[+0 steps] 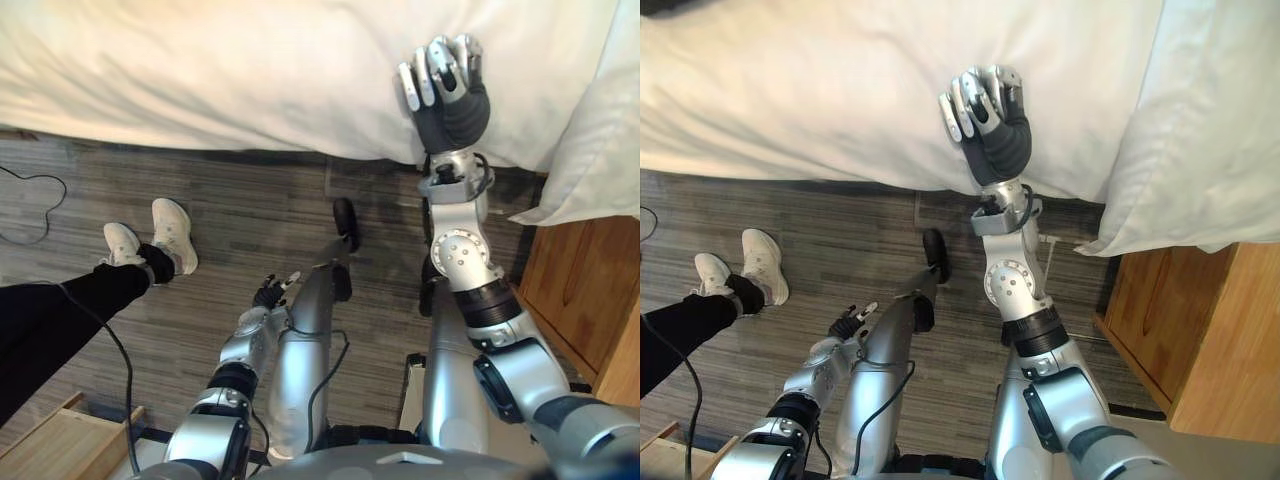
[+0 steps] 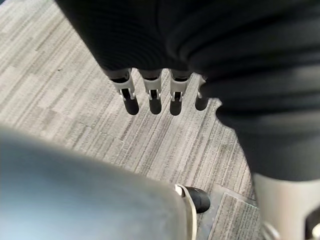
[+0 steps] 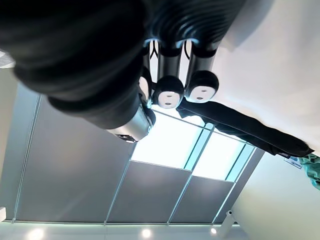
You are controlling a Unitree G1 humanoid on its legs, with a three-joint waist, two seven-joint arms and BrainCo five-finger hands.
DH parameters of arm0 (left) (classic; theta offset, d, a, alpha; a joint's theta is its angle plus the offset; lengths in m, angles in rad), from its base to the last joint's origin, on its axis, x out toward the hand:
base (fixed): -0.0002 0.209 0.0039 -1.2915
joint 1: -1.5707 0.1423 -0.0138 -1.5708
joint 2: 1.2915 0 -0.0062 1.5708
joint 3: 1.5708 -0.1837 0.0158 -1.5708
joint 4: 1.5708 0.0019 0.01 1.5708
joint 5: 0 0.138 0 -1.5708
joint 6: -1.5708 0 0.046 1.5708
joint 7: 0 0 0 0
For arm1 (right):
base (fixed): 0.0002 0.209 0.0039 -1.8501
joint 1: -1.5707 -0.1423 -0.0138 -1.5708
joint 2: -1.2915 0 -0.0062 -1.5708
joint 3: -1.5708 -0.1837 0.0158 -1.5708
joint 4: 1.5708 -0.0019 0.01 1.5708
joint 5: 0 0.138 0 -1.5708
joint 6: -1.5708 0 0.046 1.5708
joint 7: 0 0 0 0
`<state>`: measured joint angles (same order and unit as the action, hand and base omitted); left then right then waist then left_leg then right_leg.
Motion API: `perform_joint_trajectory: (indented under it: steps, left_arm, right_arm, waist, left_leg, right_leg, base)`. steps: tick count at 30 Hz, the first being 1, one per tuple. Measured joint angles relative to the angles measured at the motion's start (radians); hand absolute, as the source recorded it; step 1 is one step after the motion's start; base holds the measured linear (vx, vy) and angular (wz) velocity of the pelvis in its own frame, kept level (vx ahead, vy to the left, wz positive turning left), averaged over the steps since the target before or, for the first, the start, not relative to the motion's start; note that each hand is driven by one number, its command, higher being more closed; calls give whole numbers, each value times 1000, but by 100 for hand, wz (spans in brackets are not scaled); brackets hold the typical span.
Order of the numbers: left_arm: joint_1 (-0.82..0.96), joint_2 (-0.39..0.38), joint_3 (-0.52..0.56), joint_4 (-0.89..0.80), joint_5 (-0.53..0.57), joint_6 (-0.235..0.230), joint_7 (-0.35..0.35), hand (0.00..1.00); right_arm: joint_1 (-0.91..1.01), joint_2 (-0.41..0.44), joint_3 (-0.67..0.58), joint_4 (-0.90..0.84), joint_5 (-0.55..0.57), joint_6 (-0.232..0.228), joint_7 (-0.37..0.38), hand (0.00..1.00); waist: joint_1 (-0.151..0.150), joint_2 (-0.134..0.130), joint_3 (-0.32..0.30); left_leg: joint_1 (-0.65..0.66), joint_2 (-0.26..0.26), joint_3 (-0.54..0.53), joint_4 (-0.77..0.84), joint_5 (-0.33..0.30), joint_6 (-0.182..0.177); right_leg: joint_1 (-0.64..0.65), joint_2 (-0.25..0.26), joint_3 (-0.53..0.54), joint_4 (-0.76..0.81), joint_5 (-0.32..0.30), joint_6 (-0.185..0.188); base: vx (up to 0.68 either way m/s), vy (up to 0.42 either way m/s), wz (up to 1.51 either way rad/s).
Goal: Tidy the bed and pick cloth on bed and put in laundry
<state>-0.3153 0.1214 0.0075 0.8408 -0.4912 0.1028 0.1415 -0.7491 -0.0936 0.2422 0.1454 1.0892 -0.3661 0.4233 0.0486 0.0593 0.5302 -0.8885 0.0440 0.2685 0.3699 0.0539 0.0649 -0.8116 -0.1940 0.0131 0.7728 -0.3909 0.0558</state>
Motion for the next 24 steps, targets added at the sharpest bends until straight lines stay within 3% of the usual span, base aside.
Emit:
perform_joint_trajectory:
  steps: [4, 7, 11, 15, 16, 20, 24]
  left_arm:
    - [0, -5, -2, 9, -2, -11, -4, 0]
    - [0, -14, 1, 17, -23, -12, -5, 0]
    - [0, -40, 2, 27, -40, -20, -11, 0]
    - [0, -68, 3, 29, -51, -27, -12, 0]
    - [0, -71, 6, 39, -48, -31, -6, 0]
    - [3, -72, 15, 75, -47, -31, -7, 0]
    - [46, -73, 34, 86, -27, -31, -14, 0]
  right_arm:
    - [11, 8, 17, 79, 51, 6, 83, 100]
    - [50, 42, 37, 150, 79, 37, 126, 100]
    - [186, 82, 65, 323, 97, 130, 121, 100]
    - [323, 85, 130, 410, 52, 191, 118, 100]
    - [363, 88, 147, 426, 24, 196, 116, 0]
    - [406, 88, 168, 497, -102, 181, 83, 0]
    - [448, 86, 167, 583, -259, 187, 29, 0]
  waist:
    - [-3, 1, 0]
    - [-3, 1, -1]
    - [-8, 2, -1]
    - [-38, -2, -4]
    - [-44, -5, -5]
    - [-49, -9, -8]
    - [-49, -34, -61]
  left_leg:
    - [18, -10, 0, -47, 22, -14]
    - [50, -17, 12, -97, 46, -15]
    - [118, -25, 22, -166, 76, -16]
    - [180, -24, 27, -198, 79, -19]
    - [202, -21, 33, -200, 78, -21]
    - [277, -11, 55, -211, 71, -31]
    - [336, -2, 56, -211, 53, -44]
  right_leg:
    - [-3, -5, 0, 0, 0, -1]
    - [6, -9, 3, -11, 5, -2]
    - [58, -9, 5, -53, 15, 0]
    - [130, -3, 5, -115, 35, 5]
    - [158, 0, 7, -133, 42, 9]
    - [243, 8, 9, -183, 65, 13]
    - [320, 16, 8, -232, 80, 14]
  base:
    - [-13, -11, 4]
    - [-7, -16, -1]
    - [35, -14, -8]
    - [81, -2, -12]
    - [92, 7, -22]
    - [43, 12, -19]
    - [18, 9, -11]
